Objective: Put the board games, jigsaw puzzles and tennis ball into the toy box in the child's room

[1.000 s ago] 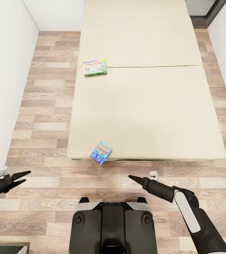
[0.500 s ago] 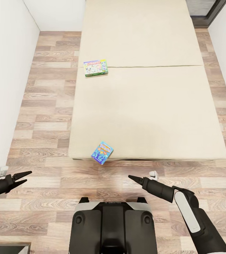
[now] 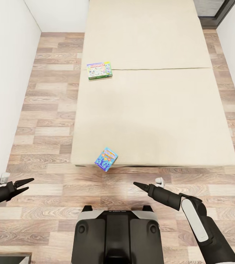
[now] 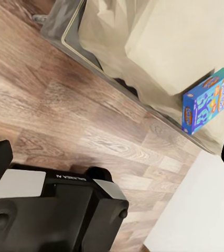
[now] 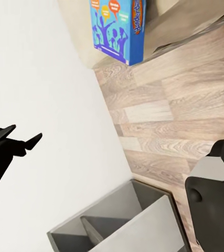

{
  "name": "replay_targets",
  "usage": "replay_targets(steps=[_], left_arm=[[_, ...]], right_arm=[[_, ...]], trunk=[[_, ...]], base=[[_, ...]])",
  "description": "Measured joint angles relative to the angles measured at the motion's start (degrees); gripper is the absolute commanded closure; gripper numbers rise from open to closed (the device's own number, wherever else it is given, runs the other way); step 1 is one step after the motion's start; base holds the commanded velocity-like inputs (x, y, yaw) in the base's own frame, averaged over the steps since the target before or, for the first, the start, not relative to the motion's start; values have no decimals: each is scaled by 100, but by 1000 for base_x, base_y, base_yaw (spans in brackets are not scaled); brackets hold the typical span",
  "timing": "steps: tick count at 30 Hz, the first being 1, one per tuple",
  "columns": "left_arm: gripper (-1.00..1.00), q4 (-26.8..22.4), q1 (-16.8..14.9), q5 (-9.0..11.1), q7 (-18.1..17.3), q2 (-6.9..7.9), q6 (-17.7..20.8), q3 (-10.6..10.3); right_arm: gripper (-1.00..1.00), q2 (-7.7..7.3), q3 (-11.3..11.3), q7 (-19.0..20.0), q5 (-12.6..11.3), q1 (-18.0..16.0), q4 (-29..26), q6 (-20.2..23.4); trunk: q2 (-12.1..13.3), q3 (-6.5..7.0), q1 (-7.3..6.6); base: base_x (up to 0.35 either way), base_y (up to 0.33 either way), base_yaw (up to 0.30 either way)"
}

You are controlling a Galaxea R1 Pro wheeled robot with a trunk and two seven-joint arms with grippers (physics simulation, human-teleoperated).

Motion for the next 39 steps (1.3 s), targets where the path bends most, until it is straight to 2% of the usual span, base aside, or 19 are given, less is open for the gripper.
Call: replay_targets(steps=[5, 11, 19, 28, 32, 35, 39], left_arm=[[-100, 0, -1, -18, 31, -6, 19, -18], [-100, 0, -7, -22, 256, -7, 31, -9], [-100, 0, -22, 1, 1080, -29, 44, -18], [-100, -14, -59, -6, 1478, -105, 52, -20], [-100, -18, -67, -6, 1636, -110, 197, -20], [-100, -26, -68, -10, 1701, -108, 442, -25], [-100, -28, -69, -10, 1754, -105, 541, -28]], right_arm=[[-100, 0, 0, -3, 1, 0, -2, -17], [-100, 0, 2, -8, 1, 0, -1, -26], [-100, 0, 0, 6, -5, 1, -15, -14], [-100, 37, -16, -9, -19, 6, 18, -50], [-100, 64, -27, -16, -49, 7, 32, -56], [-100, 73, -32, -20, -68, 7, 48, -62], [-100, 82, -32, -21, -77, 8, 57, -65]], trunk=[[-201, -90, 110], [-442, -198, 242], [-764, -342, 418], [-1126, -504, 616], [-1286, -576, 704], [-1407, -630, 770], [-1568, -702, 858]], base=[[0, 0, 0], [0, 0, 0], [0, 0, 0], [0, 0, 0], [0, 0, 0], [0, 0, 0], [0, 0, 0]])
